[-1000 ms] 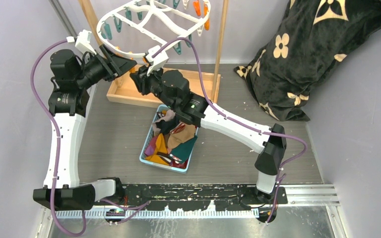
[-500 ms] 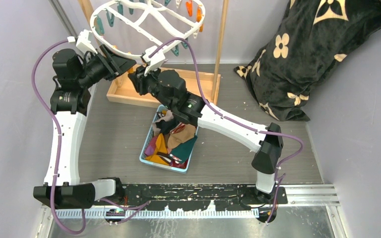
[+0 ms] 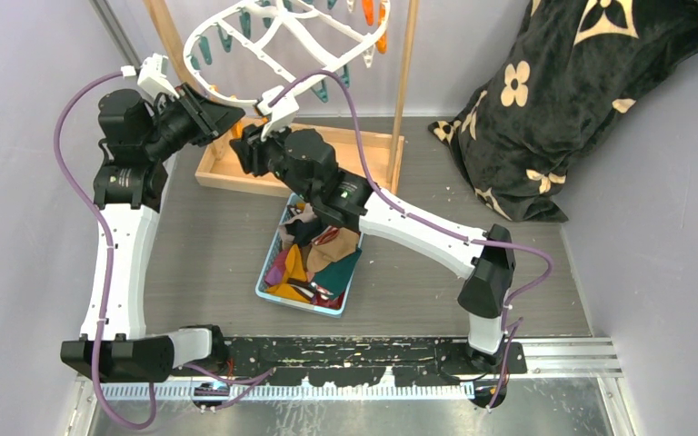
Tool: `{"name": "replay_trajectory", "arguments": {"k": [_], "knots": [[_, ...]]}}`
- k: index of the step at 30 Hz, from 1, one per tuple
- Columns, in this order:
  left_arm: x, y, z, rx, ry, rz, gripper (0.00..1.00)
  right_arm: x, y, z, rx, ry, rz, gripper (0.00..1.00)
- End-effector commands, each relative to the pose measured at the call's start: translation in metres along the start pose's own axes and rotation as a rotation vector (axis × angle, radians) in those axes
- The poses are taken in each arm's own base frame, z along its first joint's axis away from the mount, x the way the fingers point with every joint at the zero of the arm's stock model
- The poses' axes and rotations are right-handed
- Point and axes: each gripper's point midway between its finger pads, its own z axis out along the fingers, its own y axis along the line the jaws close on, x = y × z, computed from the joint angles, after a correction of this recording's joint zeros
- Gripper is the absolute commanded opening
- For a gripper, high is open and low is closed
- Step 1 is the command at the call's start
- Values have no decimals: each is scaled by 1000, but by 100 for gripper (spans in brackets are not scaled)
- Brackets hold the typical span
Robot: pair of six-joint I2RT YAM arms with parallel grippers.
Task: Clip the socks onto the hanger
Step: Open the clamp at the hanger.
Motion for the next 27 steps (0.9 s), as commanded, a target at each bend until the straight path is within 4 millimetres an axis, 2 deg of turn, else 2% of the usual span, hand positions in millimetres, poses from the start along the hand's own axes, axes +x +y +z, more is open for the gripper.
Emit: {"name": "replay_trajectory", "arguments": {"k": [1, 2, 4, 9, 10, 11, 16, 20, 23, 27], "knots": [[-16, -7, -6, -8, -62, 53, 0, -12, 24, -16, -52, 5, 17, 51], [-16, -7, -6, -7, -61, 52, 0, -12, 19, -21, -35, 7, 13, 57], [-17, -7, -7, -10, -61, 52, 0, -14, 10, -34, -3, 12, 10, 62], [-14, -3, -7, -27, -55, 56, 0, -8, -17, -86, 71, 66, 33, 66], [-14, -3, -8, -29, -55, 57, 0, 3, -24, -98, 86, 101, 37, 66], [-14, -3, -8, -29, -54, 57, 0, 23, -32, -110, 108, 154, 39, 66], [-13, -5, -9, -24, -45, 61, 0, 83, -72, -175, 267, 329, 111, 68], [-12, -5, -8, -20, -34, 53, 0, 127, -113, -220, 475, 422, 183, 69], [-11, -7, -8, -15, -29, 54, 0, 145, -138, -234, 547, 437, 323, 69], [-10, -8, -8, -11, -20, 50, 0, 154, -157, -228, 541, 424, 523, 66]]}}
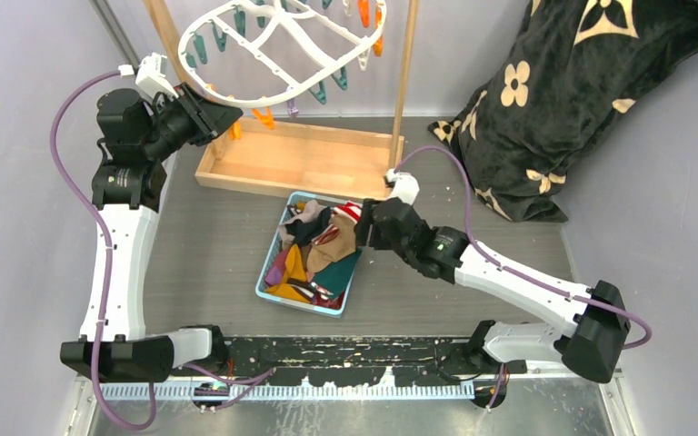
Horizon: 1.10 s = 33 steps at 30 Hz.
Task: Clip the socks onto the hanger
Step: Open the clamp at the hanger.
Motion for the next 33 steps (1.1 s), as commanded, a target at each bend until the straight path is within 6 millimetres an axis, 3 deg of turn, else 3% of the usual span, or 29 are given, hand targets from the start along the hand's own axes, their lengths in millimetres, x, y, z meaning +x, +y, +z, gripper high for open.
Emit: {"name": "replay_trajectory", "arguments": {"k": [1, 10, 17, 25, 33], "knots": [[-6, -12, -8, 23, -6, 18, 0, -16, -1, 5, -74, 11, 283, 64], [-5, -13, -9, 26, 2, 13, 0, -18, -21, 48, -90, 67, 505, 52], [-4, -13, -9, 28, 7, 6, 0, -16, -13, 75, -102, 109, 562, 50], [-7, -16, -10, 32, 3, 10, 0, -3, -21, 95, -50, 126, 584, 46], [-5, -16, -11, 35, 6, 7, 0, -10, -22, 107, -44, 83, 601, 42]]}}
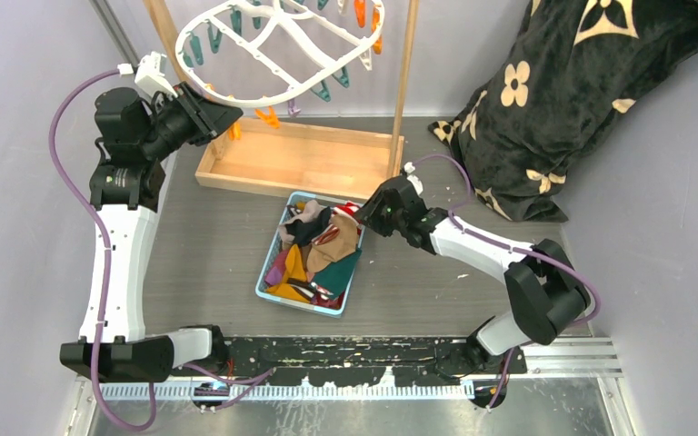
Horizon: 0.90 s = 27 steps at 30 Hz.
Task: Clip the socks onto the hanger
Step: Open the clamp at the hanger, then adjust the sock in the bin.
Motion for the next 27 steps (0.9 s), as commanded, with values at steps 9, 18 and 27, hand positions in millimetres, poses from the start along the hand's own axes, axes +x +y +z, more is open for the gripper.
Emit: {"name": "replay_trajectory", "arguments": {"k": [9, 18, 27], "knots": [[-5, -13, -8, 30, -3, 11, 0, -25, 26, 13, -49, -96, 22, 42], [-5, -13, -8, 29, -4, 11, 0, -46, 54, 5, -121, -166, -30, 1], [-7, -15, -10, 31, -5, 18, 0, -79, 146, -68, -365, -263, -176, 1]]}}
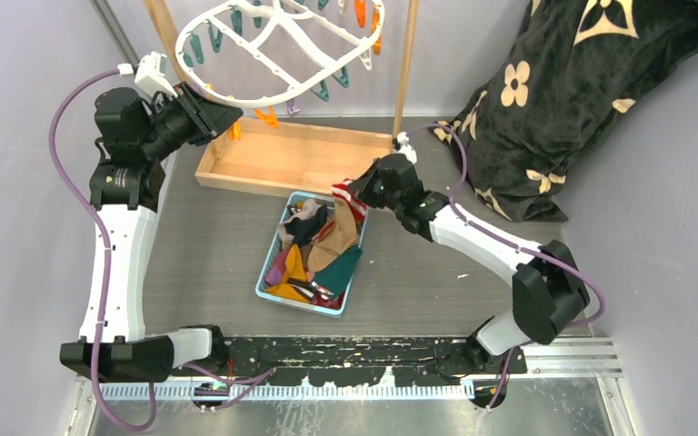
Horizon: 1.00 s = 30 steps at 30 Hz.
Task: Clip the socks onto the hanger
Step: Adjust the sock in the bin.
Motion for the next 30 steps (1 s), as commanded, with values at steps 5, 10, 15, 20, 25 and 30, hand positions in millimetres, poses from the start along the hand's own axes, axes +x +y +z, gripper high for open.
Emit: {"name": "replay_trajectory", "arguments": {"k": [5, 10, 15, 20, 25, 30], "knots": [[-7, -15, -10, 31, -6, 16, 0, -51, 119, -74, -325, -115, -121, 1], [-6, -15, -9, 32, -4, 14, 0, -33, 143, -92, -385, -66, -169, 1], [-7, -16, -10, 34, -7, 14, 0, 4, 168, -114, -466, 43, -232, 1], [-7, -17, -11, 37, -7, 15, 0, 52, 160, -117, -470, 178, -239, 1], [-7, -17, -10, 38, -5, 13, 0, 125, 117, -100, -355, 335, -272, 1], [-7, -17, -10, 40, -5, 9, 0, 177, 72, -90, -242, 454, -279, 23]]}}
